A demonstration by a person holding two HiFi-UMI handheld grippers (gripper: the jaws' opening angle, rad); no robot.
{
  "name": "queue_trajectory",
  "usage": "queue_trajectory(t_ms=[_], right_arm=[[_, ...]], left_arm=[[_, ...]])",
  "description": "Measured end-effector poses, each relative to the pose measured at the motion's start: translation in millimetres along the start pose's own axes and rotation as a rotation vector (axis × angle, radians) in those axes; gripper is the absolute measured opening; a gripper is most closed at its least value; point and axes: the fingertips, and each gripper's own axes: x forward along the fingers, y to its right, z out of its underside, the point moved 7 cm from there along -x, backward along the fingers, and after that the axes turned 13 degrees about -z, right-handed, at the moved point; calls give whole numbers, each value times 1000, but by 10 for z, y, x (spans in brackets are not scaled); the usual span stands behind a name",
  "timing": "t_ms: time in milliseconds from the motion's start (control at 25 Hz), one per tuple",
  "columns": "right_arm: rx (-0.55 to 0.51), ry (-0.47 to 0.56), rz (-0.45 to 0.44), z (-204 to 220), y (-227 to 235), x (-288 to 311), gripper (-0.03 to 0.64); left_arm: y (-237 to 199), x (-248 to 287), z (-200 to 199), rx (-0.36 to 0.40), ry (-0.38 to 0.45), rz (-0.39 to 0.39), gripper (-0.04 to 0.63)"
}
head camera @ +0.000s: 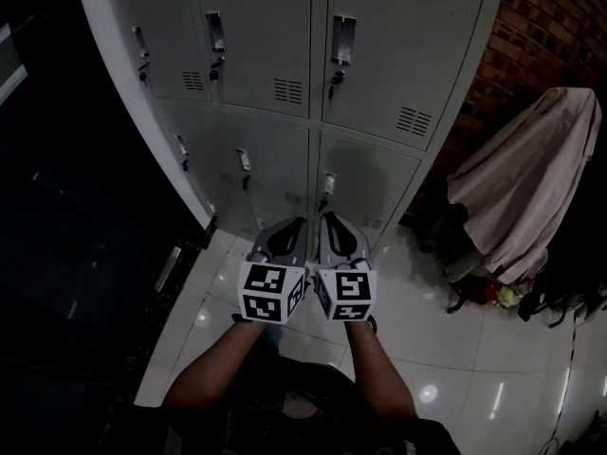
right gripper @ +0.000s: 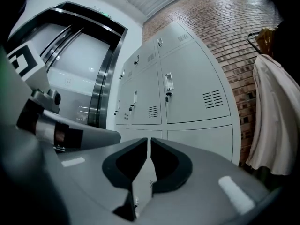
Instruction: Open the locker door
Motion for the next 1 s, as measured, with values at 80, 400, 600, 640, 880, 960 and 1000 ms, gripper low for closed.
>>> queue_trajectory(t_ms=[80,400,600,640,880,960,1000], right_arm=[[-2,-5,14,142,82,160,7],[12,-44,38,725,384,645,45],[10,-80,32,1041,527,880,125],[10,-86,33,1098,564,921,133],[17,-101,37,1392,791,1220,176],[23,-99,42,1454,862,1319,188],[28,-97,45,1479,894,1374,199]], left_arm=[[-85,168,79,-7,-17,15,5],[-376,678,269,-52,-5,22,5],[-444,960,454,-66,-4,19,5],[-449,1018,488,-69,-3,17,5],[-494,1339,633,-62,-1,29,5],[-512,1434,668,-55,-4,35,5],[-527,1480,679,-52,-4,37,5]])
